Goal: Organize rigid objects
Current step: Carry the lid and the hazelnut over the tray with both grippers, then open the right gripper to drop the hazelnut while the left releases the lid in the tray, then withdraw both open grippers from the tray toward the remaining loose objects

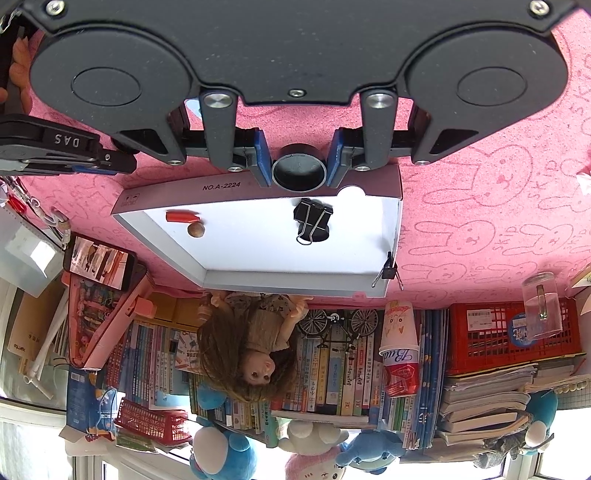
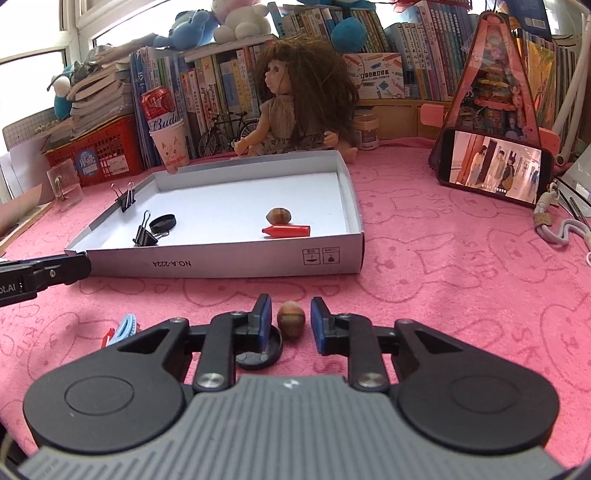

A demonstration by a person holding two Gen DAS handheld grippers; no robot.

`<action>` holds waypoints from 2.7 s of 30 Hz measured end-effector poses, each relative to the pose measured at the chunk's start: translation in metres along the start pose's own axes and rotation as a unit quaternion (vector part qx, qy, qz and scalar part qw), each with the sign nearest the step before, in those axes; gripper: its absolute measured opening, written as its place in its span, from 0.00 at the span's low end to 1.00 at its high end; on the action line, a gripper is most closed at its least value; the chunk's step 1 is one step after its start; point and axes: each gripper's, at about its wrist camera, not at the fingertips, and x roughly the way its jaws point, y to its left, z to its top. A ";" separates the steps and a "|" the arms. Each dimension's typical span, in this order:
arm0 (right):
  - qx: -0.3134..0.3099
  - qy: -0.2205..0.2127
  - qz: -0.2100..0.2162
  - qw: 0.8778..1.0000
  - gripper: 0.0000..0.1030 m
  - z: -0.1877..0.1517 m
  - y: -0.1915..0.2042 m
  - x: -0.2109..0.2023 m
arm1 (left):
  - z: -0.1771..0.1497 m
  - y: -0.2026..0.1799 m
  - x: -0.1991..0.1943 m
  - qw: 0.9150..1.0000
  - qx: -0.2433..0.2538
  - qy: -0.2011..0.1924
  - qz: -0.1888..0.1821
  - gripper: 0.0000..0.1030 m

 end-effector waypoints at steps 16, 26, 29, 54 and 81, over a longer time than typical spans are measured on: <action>0.005 -0.040 0.006 0.999 0.20 0.025 -0.001 -0.008 | 0.025 0.006 0.012 1.000 0.002 -0.020 0.007 0.29; 0.073 -0.032 0.038 0.996 0.20 0.071 -0.023 0.028 | 0.069 0.013 0.060 1.000 -0.020 -0.010 -0.003 0.29; 0.094 -0.020 0.049 0.994 0.20 0.086 -0.028 0.046 | 0.080 0.017 0.081 0.999 -0.034 -0.004 -0.005 0.29; 0.138 0.050 0.066 0.987 0.21 0.096 -0.027 0.130 | 0.087 0.015 0.168 0.998 -0.031 0.045 0.018 0.29; 0.049 0.010 0.057 0.997 0.53 0.095 -0.009 0.087 | 0.088 -0.001 0.133 0.999 0.006 0.027 0.019 0.58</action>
